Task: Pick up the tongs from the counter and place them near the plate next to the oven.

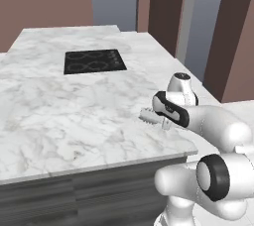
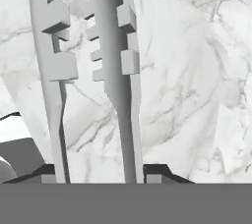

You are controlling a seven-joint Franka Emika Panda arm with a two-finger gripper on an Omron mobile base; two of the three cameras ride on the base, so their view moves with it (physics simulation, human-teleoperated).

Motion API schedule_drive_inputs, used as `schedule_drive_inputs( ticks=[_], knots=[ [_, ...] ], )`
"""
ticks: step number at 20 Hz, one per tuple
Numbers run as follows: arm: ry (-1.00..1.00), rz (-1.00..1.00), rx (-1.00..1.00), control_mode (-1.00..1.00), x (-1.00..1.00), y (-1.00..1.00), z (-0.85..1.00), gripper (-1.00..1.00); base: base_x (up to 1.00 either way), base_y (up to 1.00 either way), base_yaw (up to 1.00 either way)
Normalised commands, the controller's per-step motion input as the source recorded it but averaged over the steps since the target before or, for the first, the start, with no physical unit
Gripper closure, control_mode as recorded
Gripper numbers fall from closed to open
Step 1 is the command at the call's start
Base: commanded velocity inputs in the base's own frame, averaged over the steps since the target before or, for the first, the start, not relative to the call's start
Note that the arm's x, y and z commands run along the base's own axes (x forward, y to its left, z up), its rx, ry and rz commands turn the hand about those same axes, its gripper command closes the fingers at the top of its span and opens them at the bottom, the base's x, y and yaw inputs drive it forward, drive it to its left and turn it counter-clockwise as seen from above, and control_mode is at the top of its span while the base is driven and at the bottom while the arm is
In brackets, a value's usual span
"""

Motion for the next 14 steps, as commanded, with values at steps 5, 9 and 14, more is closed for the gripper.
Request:
schedule_drive_inputs(
  ticks=[5, 9, 14],
  knots=[
    [-0.08, -0.10, 0.00, -1.00, -0.08, -0.29, 0.79, 1.00, 0.00, 0.00, 0.00],
    [-0.03, -0.08, 0.00, 1.00, -0.01, -0.16, 0.59, 1.00, 0.00, -0.05, -0.03],
    [0.00, 0.00, 0.00, 1.00, 0.00, 0.00, 0.00, 1.00, -0.12, -0.30, -0.12]
  ],
)
